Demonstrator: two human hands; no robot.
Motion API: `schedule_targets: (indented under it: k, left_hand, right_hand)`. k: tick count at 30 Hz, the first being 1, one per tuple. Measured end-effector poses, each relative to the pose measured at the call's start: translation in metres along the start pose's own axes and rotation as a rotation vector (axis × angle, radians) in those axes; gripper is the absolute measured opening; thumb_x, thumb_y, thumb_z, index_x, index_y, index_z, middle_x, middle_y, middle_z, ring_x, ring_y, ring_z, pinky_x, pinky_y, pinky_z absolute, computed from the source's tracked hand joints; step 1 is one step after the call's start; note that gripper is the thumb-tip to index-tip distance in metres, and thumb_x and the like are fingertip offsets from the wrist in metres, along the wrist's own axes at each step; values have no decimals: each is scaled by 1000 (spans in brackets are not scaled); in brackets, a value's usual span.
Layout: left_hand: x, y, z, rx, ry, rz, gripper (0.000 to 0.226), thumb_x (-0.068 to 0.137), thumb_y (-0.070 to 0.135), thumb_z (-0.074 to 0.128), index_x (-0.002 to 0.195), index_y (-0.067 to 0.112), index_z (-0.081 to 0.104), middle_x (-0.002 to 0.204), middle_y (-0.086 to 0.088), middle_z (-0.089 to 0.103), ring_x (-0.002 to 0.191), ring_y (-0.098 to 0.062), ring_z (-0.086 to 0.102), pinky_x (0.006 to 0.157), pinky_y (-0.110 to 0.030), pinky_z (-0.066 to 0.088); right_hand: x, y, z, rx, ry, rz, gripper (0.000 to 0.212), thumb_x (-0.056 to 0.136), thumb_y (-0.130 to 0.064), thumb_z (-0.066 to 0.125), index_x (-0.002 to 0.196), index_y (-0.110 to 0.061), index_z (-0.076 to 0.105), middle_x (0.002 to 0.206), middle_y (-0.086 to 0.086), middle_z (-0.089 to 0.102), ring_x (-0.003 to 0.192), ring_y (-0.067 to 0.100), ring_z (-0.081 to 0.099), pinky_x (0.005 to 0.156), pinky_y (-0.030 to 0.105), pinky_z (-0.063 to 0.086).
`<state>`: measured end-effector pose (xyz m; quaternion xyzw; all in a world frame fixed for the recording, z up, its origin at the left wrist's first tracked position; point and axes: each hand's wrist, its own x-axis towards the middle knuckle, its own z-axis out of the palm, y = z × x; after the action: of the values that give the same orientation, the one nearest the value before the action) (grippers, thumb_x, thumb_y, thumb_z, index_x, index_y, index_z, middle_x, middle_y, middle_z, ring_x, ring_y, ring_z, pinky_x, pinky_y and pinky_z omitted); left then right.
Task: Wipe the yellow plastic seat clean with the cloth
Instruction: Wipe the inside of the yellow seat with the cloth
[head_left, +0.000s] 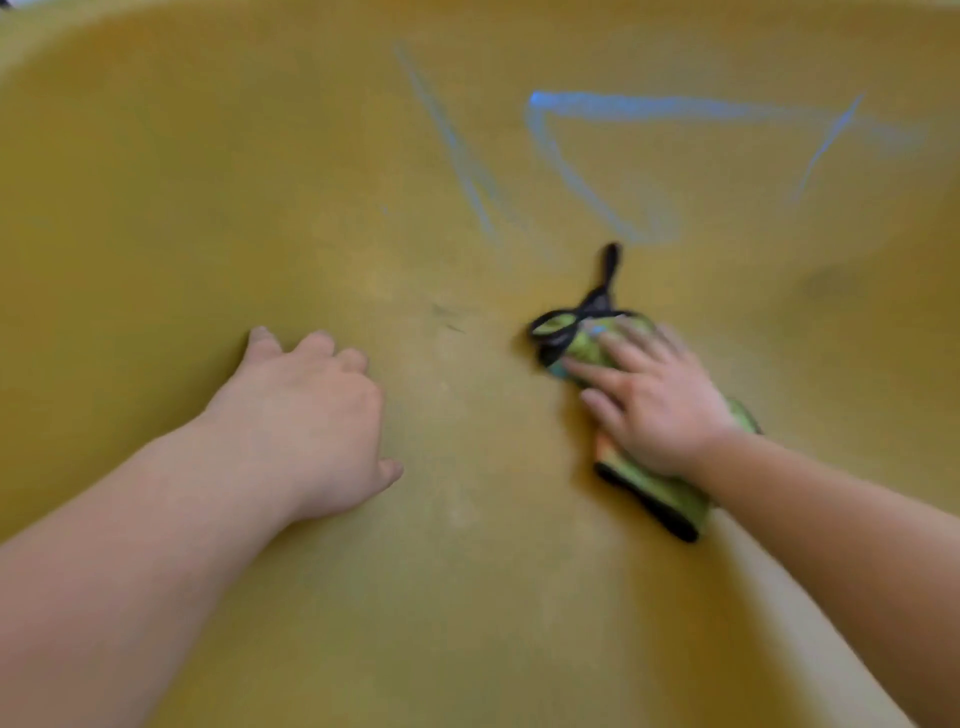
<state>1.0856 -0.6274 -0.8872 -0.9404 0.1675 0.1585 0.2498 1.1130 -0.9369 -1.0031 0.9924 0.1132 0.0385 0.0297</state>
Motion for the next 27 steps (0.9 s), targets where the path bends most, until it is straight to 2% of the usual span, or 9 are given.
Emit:
schedule_targets:
  k: [3,6,7,12,14,16,18,23,27]
  left_hand:
    - [1,0,3,10,9,2,77,82,76,38,135,22,51,150,-1,37,138,-28,31,110,-62,26]
    - [2,4,4,15,3,-4,77,81,77,38,133,22,52,148,-2,39,135,-28,33,108,-62,28]
    - [3,4,5,17,10,-8,76,81,77,37,132,22,53,145,-2,41,133,-28,34,107,-61,29]
    - [13,8,-4,60,94,-38,63,87,69,37,130,25,50,130,0,46,123,-25,40,101,-52,36]
    - [27,11,-11,62,161,-39,61,91,63,36,136,23,45,134,-2,44,126,-26,39,103,-55,35]
    - [47,17,-15,35,231,-40,66,93,59,34,145,18,35,145,-5,38,134,-29,34,108,-60,28]
    - [69,27,-15,-27,302,-51,74,94,58,35,152,15,23,156,-8,27,143,-32,24,113,-63,22]
    - [109,66,-1,-125,473,-2,88,89,71,31,157,19,10,165,-9,3,150,-35,3,117,-62,7]
    - [129,88,0,-164,563,95,96,82,79,23,158,22,9,165,-8,-1,151,-32,-4,117,-61,0]
  right_hand:
    - [0,35,-2,-43,76,312,57,100,-60,18,153,-45,33,169,-4,11,156,26,5,125,52,6]
    - [22,-9,2,92,97,567,61,101,-59,22,158,-38,21,170,3,-5,156,31,-5,125,51,3]
    - [29,-31,2,130,96,568,61,101,-59,23,158,-37,22,170,5,-3,156,32,-4,125,51,4]
    - [20,-122,0,233,15,-49,54,104,-57,18,156,-44,24,170,-6,1,156,24,-4,126,46,0]
    - [7,-112,2,218,-9,-200,51,104,-53,20,154,-48,24,169,-9,3,156,21,-3,126,45,0]
    - [-4,-75,6,129,-32,-226,50,104,-52,22,154,-50,23,169,-10,4,156,21,-3,126,45,-1]
    - [-12,-21,12,32,-29,-69,53,101,-52,17,154,-52,19,169,-10,1,156,23,-5,125,47,-3]
    - [-29,118,-5,-159,83,532,58,102,-56,18,158,-44,8,169,-1,-15,154,32,-17,121,62,-6]
    - [-13,170,-37,-256,224,674,63,101,-58,22,159,-37,10,167,8,-19,152,37,-18,120,65,-5]
